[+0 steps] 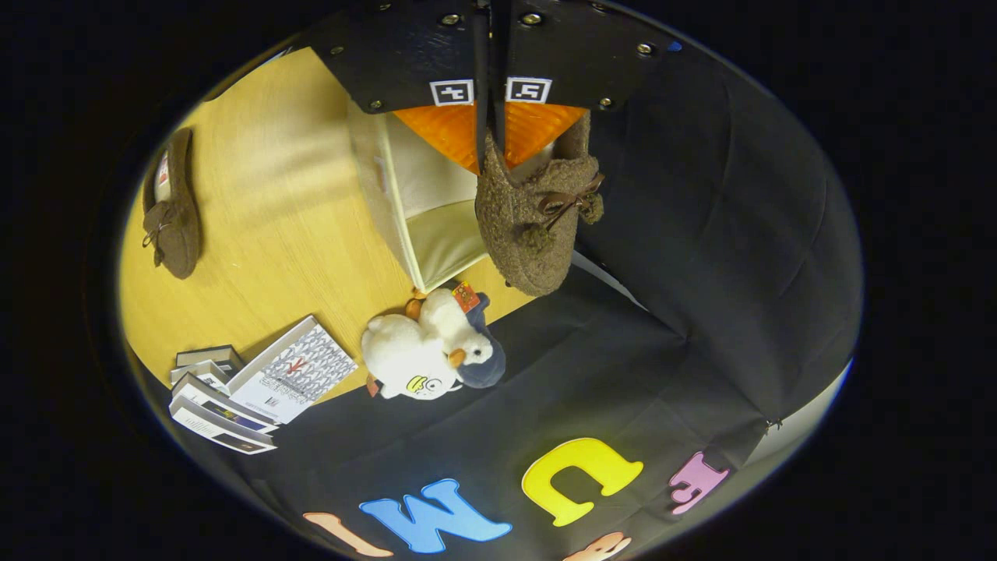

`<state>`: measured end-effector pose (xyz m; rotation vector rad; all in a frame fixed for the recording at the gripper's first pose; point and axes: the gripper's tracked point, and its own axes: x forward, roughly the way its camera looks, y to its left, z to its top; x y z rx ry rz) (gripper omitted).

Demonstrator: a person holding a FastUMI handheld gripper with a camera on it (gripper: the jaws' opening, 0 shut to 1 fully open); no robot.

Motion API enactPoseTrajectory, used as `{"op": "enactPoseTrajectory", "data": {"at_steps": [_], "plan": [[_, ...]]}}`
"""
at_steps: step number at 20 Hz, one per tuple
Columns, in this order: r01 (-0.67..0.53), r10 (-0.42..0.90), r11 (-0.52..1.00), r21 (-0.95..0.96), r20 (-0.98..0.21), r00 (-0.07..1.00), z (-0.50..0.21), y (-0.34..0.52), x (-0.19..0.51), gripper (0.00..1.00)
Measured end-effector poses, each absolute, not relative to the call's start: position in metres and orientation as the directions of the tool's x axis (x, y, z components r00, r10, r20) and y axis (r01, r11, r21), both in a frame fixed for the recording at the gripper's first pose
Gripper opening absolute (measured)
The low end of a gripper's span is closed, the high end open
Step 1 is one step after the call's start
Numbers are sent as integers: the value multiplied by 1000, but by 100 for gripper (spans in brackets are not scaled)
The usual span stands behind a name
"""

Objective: Open the storage box then place both shoes into the box .Put the left shoe in first, then the right shoe, with the right side of both shoes facing outward in a uniform manner.

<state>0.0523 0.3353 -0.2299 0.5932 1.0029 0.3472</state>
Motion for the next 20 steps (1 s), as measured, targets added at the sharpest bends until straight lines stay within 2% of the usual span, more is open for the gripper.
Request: {"op": "enactPoseTrajectory", "data": {"at_steps": [9, 20], "plan": [[29, 518, 808, 589, -733, 441, -269, 374, 42, 1], [-6, 507, 840, 543, -780, 367, -300, 373, 38, 1]]}}
